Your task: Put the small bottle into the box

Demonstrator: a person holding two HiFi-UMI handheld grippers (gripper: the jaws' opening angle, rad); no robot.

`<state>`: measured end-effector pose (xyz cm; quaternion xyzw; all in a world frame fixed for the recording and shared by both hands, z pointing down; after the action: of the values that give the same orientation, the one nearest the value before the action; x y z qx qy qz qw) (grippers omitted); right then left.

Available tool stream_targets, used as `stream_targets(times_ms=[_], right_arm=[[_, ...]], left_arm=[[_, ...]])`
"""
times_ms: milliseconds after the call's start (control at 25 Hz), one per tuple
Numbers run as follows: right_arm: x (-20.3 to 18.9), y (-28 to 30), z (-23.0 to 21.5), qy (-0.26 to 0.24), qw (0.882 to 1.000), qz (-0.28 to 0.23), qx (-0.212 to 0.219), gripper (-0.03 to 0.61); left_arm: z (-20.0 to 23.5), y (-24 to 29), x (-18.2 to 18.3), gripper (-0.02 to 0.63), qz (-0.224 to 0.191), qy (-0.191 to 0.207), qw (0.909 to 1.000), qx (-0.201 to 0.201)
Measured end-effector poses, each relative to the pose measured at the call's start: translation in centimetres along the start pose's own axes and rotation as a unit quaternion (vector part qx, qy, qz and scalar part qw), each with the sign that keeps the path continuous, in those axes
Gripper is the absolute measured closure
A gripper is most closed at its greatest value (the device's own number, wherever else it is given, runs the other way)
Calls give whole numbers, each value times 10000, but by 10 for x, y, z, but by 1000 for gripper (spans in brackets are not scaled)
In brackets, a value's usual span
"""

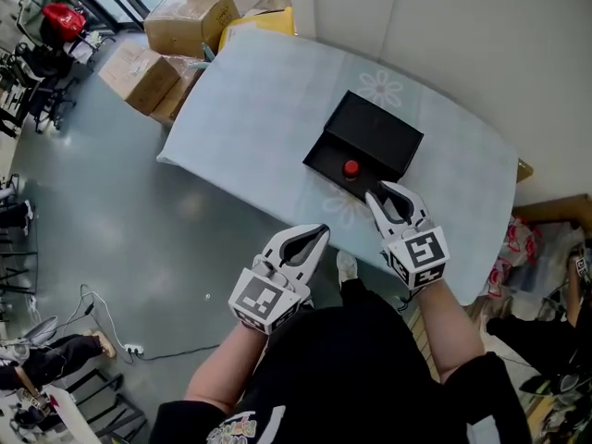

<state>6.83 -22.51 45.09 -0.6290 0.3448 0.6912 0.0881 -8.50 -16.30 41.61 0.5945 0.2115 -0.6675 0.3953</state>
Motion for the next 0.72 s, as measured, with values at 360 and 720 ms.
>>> stream_targets(times_ms=[360, 720], right_arm=[[38, -50, 66, -23, 9989, -442, -173, 569], [27, -74, 117, 159, 9988, -419, -189, 569]], left_arm=[[-8, -36, 20, 606, -309, 107, 9990, -292], [-20, -63, 8, 606, -258, 83, 9981, -546]])
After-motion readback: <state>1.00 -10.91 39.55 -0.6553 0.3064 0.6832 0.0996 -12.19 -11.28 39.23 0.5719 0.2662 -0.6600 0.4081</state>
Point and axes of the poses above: the fingertips, and each gripper's own axes: y forward along the fingers, z to its left, x out of its top, the point moved 5 cm from there along -y, backward along the fingers
